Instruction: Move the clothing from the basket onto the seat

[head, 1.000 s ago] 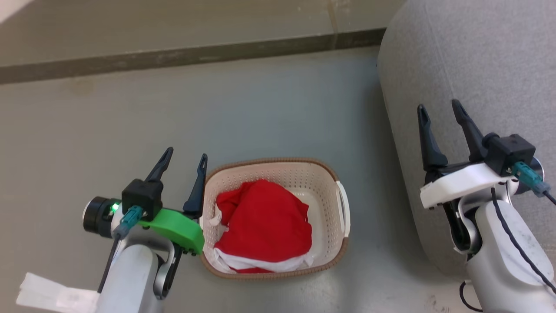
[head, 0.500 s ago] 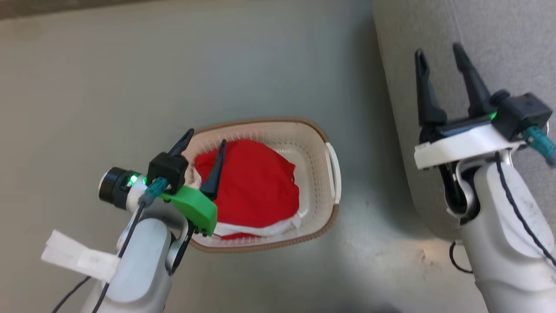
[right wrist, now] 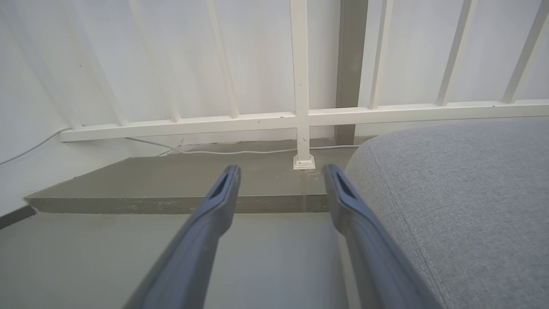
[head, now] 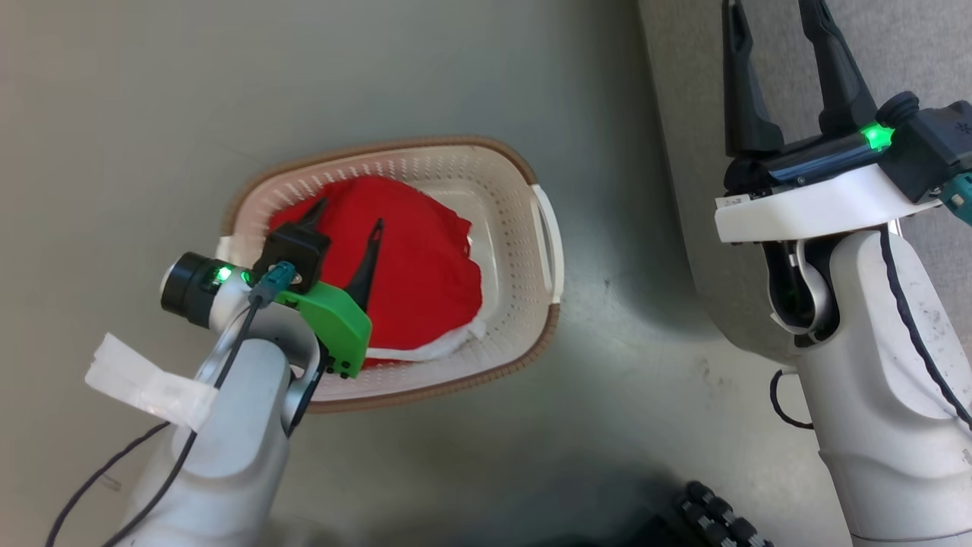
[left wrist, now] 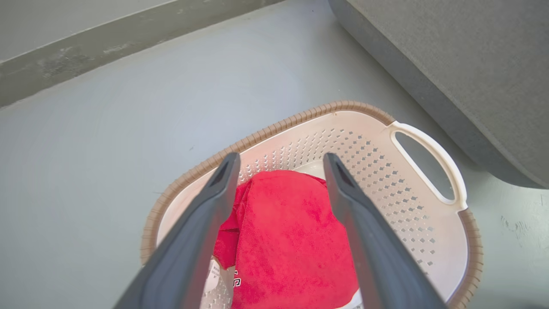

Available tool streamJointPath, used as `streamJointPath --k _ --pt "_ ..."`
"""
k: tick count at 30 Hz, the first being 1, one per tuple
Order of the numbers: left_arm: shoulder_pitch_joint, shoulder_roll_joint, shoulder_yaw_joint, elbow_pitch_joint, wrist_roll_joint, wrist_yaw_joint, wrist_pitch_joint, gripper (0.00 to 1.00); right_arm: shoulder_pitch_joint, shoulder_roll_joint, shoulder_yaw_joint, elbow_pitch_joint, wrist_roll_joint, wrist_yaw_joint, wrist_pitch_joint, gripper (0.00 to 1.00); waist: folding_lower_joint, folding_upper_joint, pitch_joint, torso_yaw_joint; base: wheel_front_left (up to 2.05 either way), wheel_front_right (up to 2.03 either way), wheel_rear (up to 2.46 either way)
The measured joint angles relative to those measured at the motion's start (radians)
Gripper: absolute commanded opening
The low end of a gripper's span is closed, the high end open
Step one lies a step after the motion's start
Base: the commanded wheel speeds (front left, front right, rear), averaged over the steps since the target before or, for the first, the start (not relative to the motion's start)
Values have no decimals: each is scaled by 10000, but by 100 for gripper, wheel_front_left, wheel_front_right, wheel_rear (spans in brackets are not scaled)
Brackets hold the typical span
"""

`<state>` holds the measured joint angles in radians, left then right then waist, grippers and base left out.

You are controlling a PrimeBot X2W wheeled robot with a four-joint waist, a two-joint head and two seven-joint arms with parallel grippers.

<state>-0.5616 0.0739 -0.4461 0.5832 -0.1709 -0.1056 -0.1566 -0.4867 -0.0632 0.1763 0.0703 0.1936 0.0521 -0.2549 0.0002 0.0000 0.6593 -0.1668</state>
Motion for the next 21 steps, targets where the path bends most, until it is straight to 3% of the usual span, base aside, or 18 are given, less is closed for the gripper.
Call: streamJointPath --k 21 --pt "-1487 186 -217 2196 163 -100 951 100 -425 71 332 -646 221 2 0 100 0 0 2091 -1131 0 0 0"
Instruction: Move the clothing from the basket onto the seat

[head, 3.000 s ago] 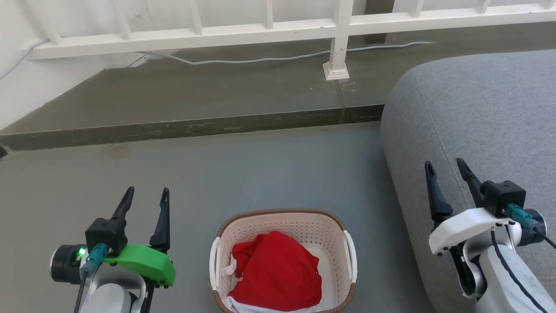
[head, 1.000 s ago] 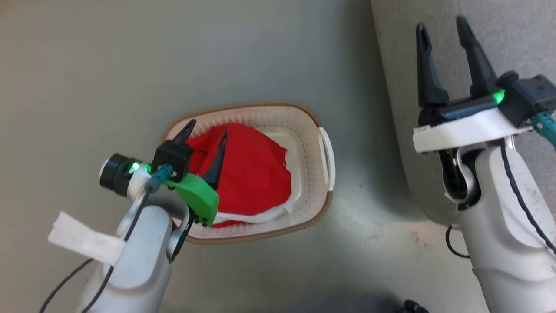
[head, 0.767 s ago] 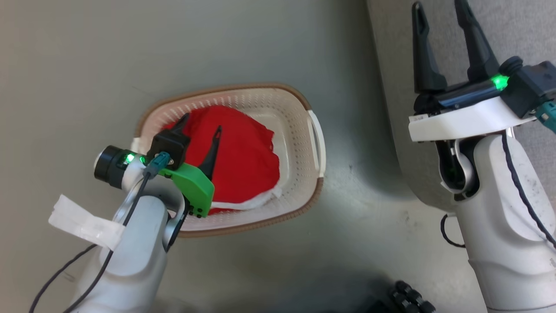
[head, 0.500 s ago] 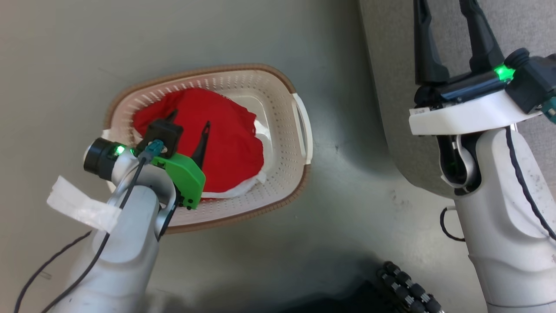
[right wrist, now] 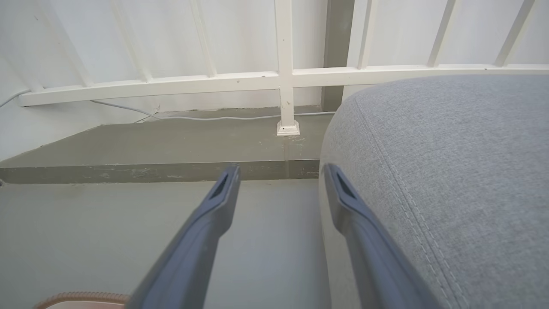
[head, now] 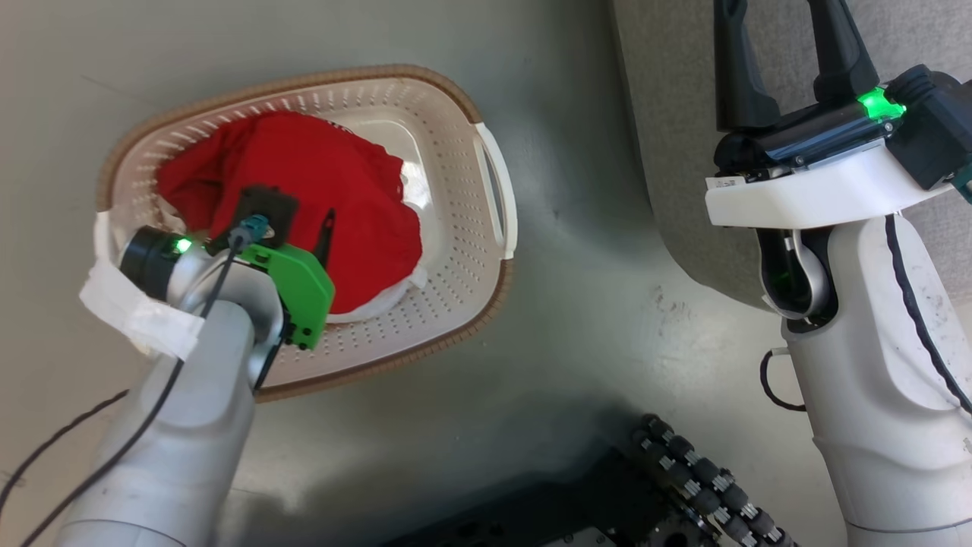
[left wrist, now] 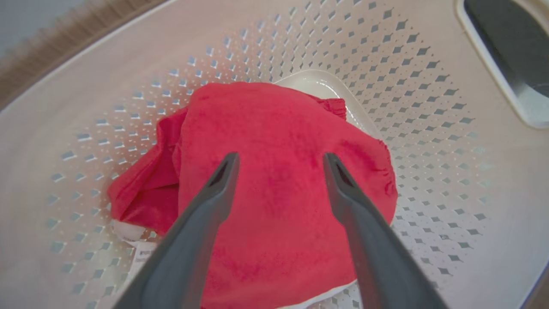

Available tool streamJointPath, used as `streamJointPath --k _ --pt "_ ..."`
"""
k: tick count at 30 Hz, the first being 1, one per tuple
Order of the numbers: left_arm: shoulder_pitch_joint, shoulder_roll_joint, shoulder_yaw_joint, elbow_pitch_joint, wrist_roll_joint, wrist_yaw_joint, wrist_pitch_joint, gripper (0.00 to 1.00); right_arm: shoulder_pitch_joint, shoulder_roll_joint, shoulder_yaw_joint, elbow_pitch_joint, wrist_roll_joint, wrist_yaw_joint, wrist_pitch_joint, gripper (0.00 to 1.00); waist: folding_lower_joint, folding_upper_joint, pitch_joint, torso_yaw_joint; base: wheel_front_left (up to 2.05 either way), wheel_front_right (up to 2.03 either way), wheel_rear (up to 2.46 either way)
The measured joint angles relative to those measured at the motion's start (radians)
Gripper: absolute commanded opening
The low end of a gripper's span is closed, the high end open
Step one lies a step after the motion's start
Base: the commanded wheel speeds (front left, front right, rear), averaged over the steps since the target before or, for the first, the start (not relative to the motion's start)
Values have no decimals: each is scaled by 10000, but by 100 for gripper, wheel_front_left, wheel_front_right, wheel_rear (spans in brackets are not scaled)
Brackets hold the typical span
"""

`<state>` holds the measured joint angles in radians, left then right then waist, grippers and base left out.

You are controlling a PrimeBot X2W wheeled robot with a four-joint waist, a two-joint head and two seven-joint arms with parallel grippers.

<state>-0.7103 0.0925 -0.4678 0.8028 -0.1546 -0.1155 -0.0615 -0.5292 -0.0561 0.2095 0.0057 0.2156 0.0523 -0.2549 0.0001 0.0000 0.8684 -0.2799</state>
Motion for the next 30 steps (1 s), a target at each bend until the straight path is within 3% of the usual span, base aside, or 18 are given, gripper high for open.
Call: streamJointPath --k 24,25,26,27,28,30 --pt "-1282 176 270 2100 -194 -69 1172 100 -163 25 587 -430 612 -224 -2 100 -1 0 1115 -534 0 0 0" --pt "-1317 157 309 2173 -224 -61 1216 93 -163 25 596 -431 612 -255 -2 100 0 0 1127 -537 0 0 0" --pt "-1348 148 299 2230 -224 -59 1227 43 -164 25 604 -431 612 -276 -2 100 0 0 1139 -541 0 0 0" --pt "-1374 144 282 2274 -222 -59 1294 17 -164 25 616 -435 612 -276 -2 100 0 0 1150 -545 0 0 0" --pt "-1408 136 282 2334 -222 -59 1323 0 -164 25 627 -439 612 -278 -2 100 0 0 1161 -549 0 0 0" --pt "-1488 130 232 2472 -211 -59 1325 0 -165 25 650 -458 614 -280 -2 100 0 0 1181 -556 0 0 0"
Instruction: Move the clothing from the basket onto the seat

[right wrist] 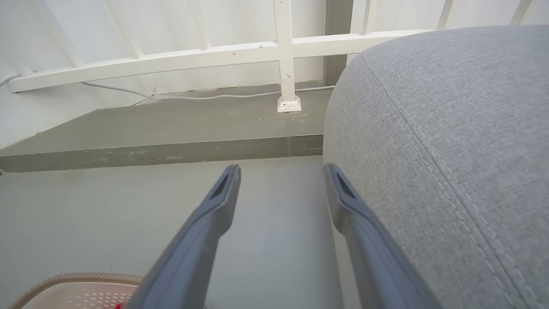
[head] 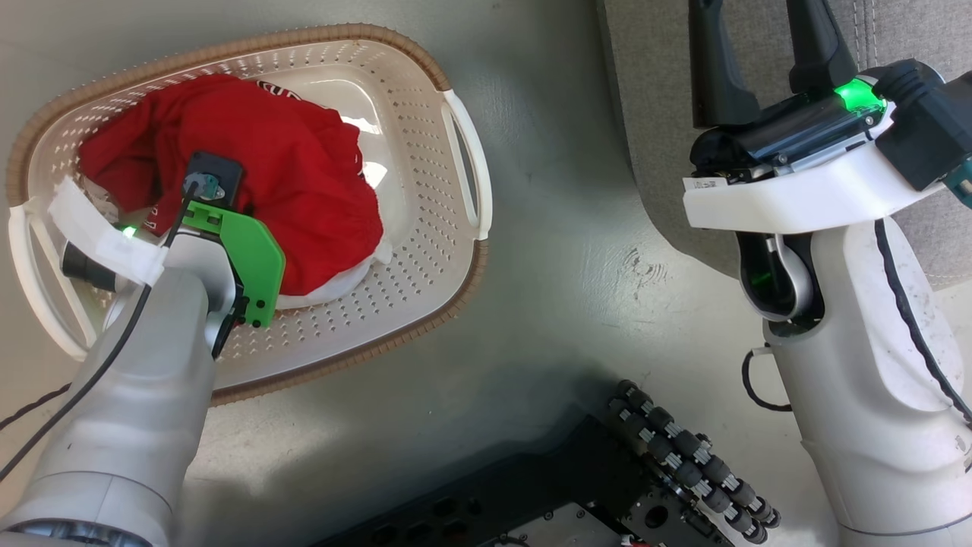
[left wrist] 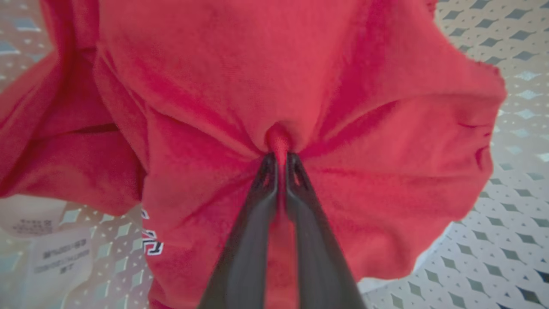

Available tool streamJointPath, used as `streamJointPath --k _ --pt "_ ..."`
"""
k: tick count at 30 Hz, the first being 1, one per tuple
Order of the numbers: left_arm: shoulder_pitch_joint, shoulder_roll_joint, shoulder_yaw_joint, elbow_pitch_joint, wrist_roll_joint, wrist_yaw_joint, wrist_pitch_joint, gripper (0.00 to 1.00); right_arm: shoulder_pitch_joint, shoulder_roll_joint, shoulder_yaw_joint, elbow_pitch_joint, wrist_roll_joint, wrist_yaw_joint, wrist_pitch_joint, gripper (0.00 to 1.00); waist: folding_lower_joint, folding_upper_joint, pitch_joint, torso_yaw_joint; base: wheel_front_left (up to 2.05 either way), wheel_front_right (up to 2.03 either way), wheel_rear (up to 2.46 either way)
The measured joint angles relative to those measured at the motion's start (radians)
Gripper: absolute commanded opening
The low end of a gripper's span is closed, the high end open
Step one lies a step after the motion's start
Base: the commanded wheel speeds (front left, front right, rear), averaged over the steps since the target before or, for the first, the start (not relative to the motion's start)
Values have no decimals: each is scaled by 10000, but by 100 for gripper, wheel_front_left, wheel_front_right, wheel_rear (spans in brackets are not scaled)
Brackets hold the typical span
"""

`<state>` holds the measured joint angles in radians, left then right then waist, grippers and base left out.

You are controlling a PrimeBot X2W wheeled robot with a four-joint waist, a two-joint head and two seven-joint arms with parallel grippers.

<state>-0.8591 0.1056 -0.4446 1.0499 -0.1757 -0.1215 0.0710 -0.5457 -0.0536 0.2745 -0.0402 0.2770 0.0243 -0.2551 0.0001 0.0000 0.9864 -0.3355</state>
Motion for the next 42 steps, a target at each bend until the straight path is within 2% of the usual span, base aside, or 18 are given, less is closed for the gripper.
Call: streamJointPath --k 12,19,28,42 --pt "-265 -84 -132 441 59 -2 59 0 -49 0 44 -19 58 -98 0 100 0 0 -15 11 0 0 0" --pt "-268 -305 -288 675 59 -2 -244 0 -50 -2 -44 184 -81 -98 0 100 -1 0 -370 167 0 0 0" --pt "-208 -581 -397 742 17 -8 -865 0 -34 -4 -161 637 -445 -65 0 100 -1 0 -1050 490 0 0 0" --pt "571 -685 -416 723 -637 -17 -1908 0 534 -40 -435 1455 -886 111 0 100 -1 0 -2533 1233 0 0 0"
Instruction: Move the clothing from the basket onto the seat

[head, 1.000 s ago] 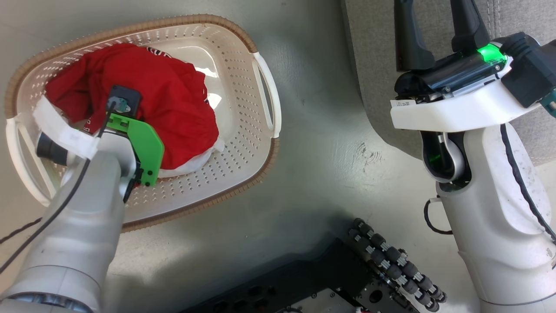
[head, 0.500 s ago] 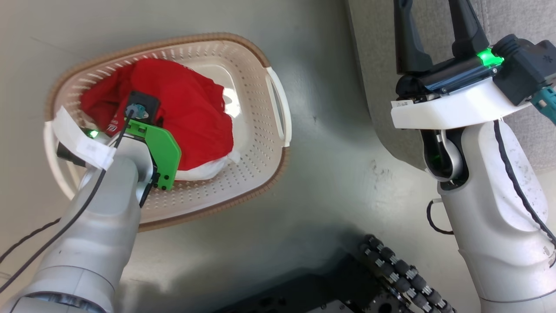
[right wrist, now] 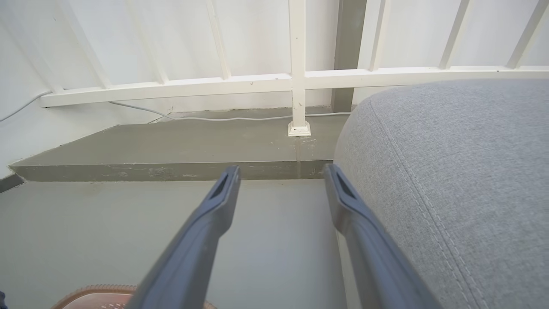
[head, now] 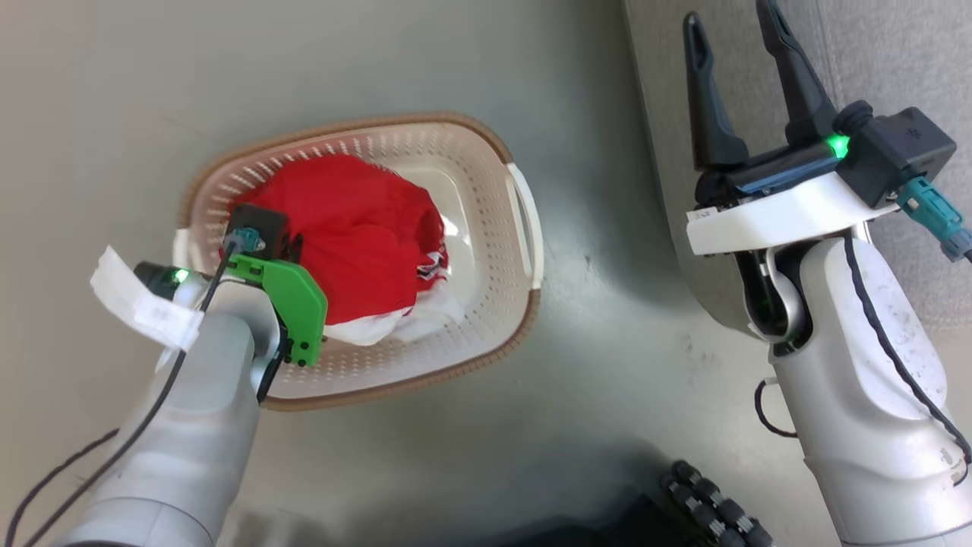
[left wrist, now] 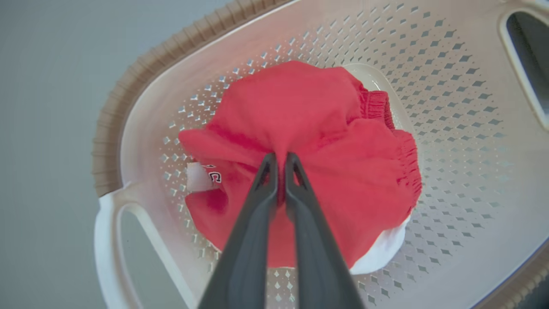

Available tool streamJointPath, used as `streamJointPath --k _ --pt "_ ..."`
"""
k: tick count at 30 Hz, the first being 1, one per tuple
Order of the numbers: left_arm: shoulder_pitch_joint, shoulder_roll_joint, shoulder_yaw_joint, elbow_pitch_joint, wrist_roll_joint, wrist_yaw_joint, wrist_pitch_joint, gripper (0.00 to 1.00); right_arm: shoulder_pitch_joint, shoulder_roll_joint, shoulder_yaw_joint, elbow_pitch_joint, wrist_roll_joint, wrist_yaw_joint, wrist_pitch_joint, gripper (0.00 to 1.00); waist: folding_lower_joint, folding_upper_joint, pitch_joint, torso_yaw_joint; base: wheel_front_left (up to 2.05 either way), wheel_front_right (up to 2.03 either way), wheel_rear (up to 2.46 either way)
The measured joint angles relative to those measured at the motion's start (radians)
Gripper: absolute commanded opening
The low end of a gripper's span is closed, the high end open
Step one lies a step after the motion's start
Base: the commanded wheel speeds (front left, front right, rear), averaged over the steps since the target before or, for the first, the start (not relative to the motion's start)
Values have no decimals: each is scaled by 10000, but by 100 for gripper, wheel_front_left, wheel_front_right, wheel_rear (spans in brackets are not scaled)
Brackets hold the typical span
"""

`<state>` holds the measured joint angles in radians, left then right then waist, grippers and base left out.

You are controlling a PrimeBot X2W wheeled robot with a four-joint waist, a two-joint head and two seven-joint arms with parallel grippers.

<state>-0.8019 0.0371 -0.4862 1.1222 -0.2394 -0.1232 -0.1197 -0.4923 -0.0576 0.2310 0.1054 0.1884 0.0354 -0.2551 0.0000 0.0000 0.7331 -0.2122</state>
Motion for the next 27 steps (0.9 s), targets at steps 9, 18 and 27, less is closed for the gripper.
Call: streamJointPath --k 9,18,27 --pt "791 -29 -21 -399 -861 -12 -644 0 430 6 -163 370 -44 84 0 100 0 0 -987 412 0 0 0" --pt "1412 -38 -470 -1434 -1923 -13 -1026 0 934 -29 -372 713 -54 138 0 100 0 0 -2122 798 0 0 0" --pt "1764 -46 -1020 -2901 -2769 -13 -1227 0 1554 -42 -485 1131 -81 174 0 100 0 0 -3233 1189 0 0 0"
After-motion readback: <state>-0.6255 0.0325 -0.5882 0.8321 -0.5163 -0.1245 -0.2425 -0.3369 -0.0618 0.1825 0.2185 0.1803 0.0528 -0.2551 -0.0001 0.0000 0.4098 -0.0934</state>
